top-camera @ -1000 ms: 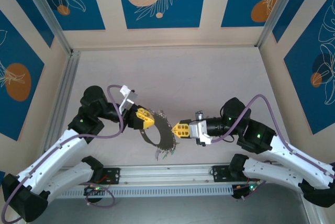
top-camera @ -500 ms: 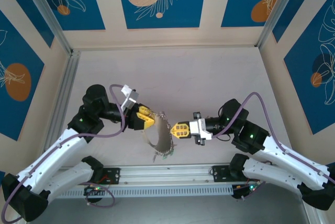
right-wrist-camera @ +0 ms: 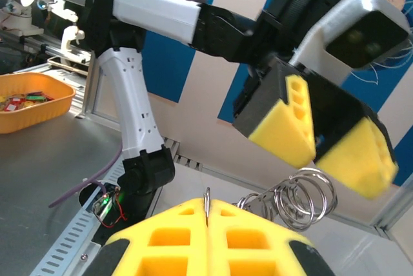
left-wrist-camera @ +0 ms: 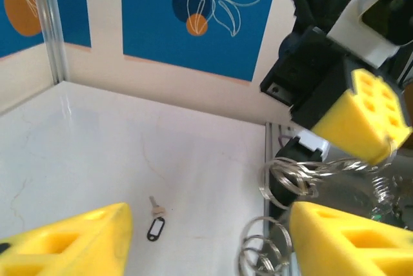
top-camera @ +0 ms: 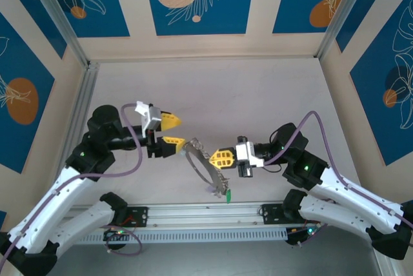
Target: Put the keys on the keyring
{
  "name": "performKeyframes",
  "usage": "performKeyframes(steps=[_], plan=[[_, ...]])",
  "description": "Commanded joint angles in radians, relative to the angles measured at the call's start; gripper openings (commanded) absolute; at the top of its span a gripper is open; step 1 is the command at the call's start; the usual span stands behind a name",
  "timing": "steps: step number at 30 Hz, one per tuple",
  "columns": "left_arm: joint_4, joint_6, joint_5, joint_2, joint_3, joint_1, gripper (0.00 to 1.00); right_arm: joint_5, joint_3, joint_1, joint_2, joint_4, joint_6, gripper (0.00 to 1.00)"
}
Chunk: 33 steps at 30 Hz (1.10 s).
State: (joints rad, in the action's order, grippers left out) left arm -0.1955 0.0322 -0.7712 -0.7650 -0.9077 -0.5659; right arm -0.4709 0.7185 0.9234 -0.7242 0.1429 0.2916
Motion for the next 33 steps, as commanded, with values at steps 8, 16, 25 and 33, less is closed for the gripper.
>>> performKeyframes(steps=[8,16,25,33], plan=[[0.088,-0.040,-0.047,0.011,0.005,-0.089,0.43,0.031,-0.005,-0.064,-0.044,0.200,-0.201,0.00],[0.202,-0.047,-0.055,-0.071,0.002,-0.164,0.49,0.009,-0.017,-0.066,-0.061,0.239,-0.213,0.00],[0.244,-0.063,-0.049,-0.122,-0.005,-0.211,0.36,0.015,-0.052,-0.071,-0.067,0.322,-0.256,0.00],[0.229,-0.072,-0.035,-0.117,0.003,-0.235,0.27,0.036,-0.069,-0.074,-0.078,0.377,-0.282,0.00]])
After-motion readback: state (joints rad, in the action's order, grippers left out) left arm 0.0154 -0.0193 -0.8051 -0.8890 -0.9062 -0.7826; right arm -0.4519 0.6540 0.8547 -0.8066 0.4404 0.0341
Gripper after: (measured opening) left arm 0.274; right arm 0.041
